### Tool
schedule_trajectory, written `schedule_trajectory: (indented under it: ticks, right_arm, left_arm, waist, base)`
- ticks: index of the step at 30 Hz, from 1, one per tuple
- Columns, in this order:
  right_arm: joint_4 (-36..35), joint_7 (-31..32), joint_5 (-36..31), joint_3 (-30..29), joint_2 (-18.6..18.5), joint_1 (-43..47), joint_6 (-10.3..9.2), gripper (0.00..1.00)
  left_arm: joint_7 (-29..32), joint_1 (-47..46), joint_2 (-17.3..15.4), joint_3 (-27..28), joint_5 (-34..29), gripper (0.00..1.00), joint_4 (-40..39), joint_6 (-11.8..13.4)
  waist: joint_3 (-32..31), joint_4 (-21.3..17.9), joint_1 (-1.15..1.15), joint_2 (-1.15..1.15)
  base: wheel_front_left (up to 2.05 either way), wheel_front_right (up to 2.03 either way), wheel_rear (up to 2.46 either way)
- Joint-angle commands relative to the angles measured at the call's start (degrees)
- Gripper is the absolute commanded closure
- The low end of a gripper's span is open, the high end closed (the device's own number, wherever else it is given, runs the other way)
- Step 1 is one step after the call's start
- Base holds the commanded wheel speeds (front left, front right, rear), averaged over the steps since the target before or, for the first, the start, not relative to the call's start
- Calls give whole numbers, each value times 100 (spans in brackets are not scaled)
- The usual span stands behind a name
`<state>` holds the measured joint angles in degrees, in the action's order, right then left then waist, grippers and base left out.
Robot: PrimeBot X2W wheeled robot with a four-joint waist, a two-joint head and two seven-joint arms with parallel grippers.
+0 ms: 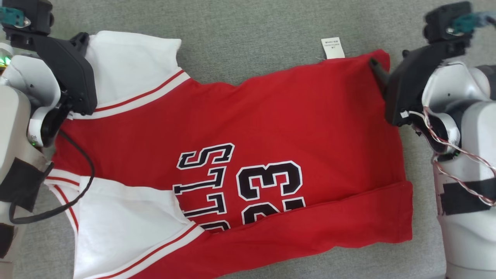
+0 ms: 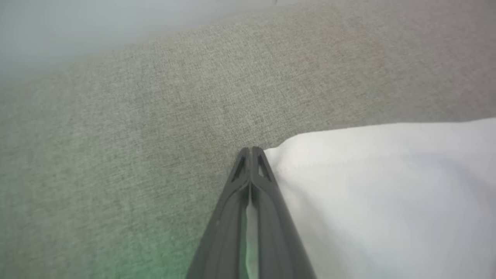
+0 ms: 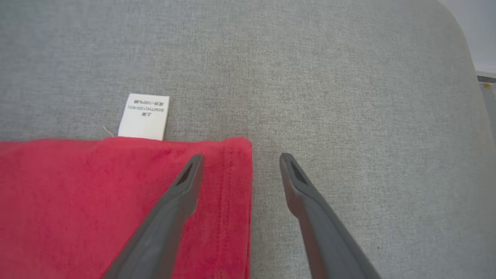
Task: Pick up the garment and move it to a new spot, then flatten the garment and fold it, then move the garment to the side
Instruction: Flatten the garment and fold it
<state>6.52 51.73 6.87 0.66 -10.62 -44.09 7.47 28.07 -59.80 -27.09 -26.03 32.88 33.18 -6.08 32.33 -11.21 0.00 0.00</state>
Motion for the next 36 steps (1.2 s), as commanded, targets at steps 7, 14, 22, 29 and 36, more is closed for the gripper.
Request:
schedule_trajectory:
  ticks: [7,14,22,29,36]
  right_arm:
    - [414,312,-460,-92,-79,-410,3,0]
    - [905,185,-435,59,17,-587,3,0]
    - [1236,52,-525,211,-43,-552,3,89]
    - [1195,-277,-376,244,-128,-422,3,100]
    - [1016,-448,-94,283,-228,-84,3,100]
  left_arm:
    - [190,438,-9,-143,81,100,0,21]
    - [223,475,-1,-175,88,100,-123,84]
    - [179,547,-9,-208,132,100,-172,80]
    - [-186,637,33,-103,369,100,-422,-9]
    - [-517,912,-131,208,1051,100,-1028,-99]
  waist:
    - [-6,36,0,0]
    - [-5,85,0,0]
    - [-28,141,0,0]
    - [-157,228,0,0]
    - [-482,358,0,0]
  base:
    - [0,0,0]
    - [0,0,0]
    - [0,0,0]
    - [0,0,0]
    - [0,0,0]
